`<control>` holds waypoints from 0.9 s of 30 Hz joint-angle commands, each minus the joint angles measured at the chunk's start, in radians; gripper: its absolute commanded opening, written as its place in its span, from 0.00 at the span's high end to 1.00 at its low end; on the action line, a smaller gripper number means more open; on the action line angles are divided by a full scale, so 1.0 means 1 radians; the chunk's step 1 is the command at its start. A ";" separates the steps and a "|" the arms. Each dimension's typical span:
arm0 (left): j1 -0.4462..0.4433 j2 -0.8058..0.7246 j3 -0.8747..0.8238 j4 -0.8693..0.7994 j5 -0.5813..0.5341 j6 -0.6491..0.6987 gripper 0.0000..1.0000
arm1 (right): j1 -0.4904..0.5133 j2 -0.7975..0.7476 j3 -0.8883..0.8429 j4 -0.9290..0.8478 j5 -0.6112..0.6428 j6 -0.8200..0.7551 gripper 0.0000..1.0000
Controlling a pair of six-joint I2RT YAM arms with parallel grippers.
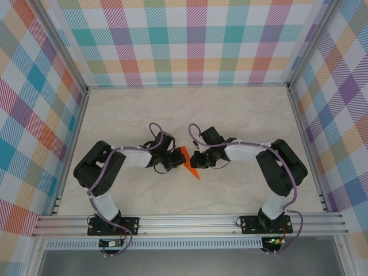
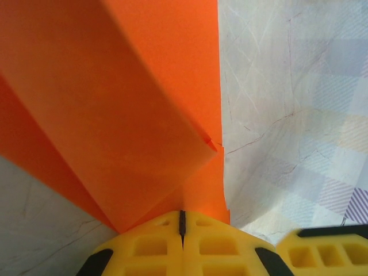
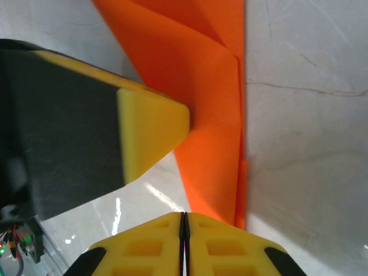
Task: Fold a paper plane with a square sheet of paper (pick it up from the middle)
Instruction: Fold the wing for the fifth time at the center of the table.
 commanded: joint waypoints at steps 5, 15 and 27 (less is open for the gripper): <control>0.010 0.041 0.006 -0.113 -0.068 0.027 1.00 | 0.007 0.061 -0.019 0.026 -0.077 -0.011 0.89; 0.010 0.039 0.015 -0.190 -0.127 0.020 1.00 | 0.007 -0.004 -0.123 -0.096 -0.056 -0.080 0.88; 0.010 0.042 0.013 -0.173 -0.107 0.026 1.00 | 0.004 -0.095 -0.059 -0.034 -0.088 -0.034 0.89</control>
